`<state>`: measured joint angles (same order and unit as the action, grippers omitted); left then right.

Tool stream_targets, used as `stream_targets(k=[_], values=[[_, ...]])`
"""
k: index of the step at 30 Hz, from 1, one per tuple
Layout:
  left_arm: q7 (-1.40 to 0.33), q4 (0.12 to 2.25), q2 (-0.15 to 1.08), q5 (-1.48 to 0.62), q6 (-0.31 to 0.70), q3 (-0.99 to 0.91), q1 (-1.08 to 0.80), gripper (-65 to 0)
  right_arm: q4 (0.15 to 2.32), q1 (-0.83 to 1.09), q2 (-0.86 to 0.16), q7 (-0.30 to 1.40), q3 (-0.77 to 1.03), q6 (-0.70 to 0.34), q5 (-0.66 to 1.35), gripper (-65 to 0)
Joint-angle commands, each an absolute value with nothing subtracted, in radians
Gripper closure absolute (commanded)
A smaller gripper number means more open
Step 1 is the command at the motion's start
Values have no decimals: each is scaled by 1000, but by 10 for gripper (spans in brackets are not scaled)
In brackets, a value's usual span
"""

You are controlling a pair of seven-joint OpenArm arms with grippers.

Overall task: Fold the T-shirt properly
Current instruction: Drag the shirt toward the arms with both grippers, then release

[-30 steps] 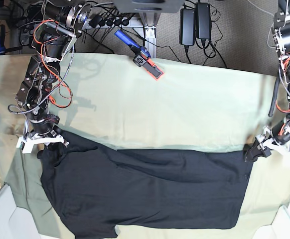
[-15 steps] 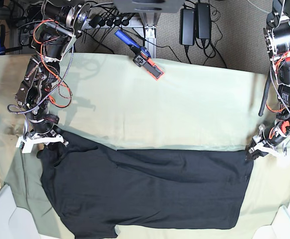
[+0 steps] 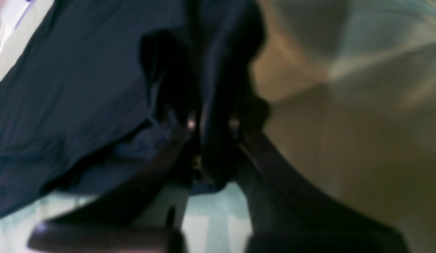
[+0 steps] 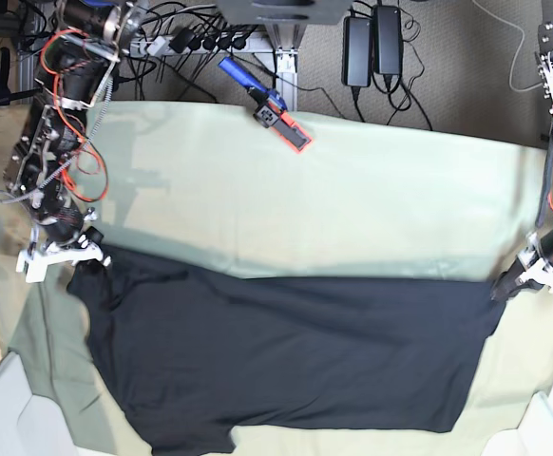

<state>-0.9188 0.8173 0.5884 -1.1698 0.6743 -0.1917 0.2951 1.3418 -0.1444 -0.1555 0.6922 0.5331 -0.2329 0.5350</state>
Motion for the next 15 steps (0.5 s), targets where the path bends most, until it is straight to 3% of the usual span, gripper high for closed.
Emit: stream_targets(k=[1, 15], values=[[-910, 834, 622, -1203, 698, -197, 307, 0, 1376, -148, -182, 683, 534, -294, 551, 0], [-1075, 976, 709, -1380, 698, -197, 93, 0, 1534, 94, -266, 724, 545, -304, 604, 0]])
